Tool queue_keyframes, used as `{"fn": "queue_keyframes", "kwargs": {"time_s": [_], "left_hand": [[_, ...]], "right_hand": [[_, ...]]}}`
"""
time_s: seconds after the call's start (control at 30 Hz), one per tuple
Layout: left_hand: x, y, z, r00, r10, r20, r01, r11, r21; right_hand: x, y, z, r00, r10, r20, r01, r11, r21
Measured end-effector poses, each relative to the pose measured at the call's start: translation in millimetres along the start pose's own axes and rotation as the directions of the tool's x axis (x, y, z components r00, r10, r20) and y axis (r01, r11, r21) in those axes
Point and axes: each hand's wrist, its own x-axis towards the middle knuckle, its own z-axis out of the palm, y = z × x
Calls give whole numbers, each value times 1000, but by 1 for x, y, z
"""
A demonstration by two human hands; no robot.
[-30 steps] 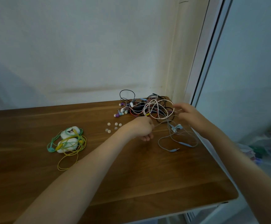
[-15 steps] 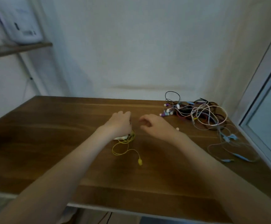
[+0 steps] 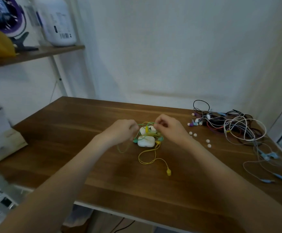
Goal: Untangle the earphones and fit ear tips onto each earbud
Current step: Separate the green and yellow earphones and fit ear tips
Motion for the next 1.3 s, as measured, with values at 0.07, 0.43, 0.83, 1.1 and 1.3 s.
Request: {"fn": "queue_keyframes", "kwargs": {"time_s": [0.07, 0.43, 0.83, 1.1, 1.3], "left_hand": [[-1, 5, -6, 998, 45, -37, -51, 979, -196], [4, 42, -18, 945, 1, -327, -276, 537, -797], [-7, 73, -43, 986, 52, -157, -163, 163, -973], [2, 64, -69, 940, -139, -312, -240, 379, -893], [-14, 30, -73, 931, -15, -364, 21, 1000, 14]], "right_hand": [[1, -7, -9, 997, 5, -71, 8, 985, 175], [-6, -15, -37, 993, 72, 92, -69, 997, -29], [-8, -36, -30, 942, -126, 311, -94, 790, 606], [-10, -26, -37, 957, -64, 283, -38, 939, 340], [-9, -22, -52, 962, 11, 273, -56, 986, 158]]}}
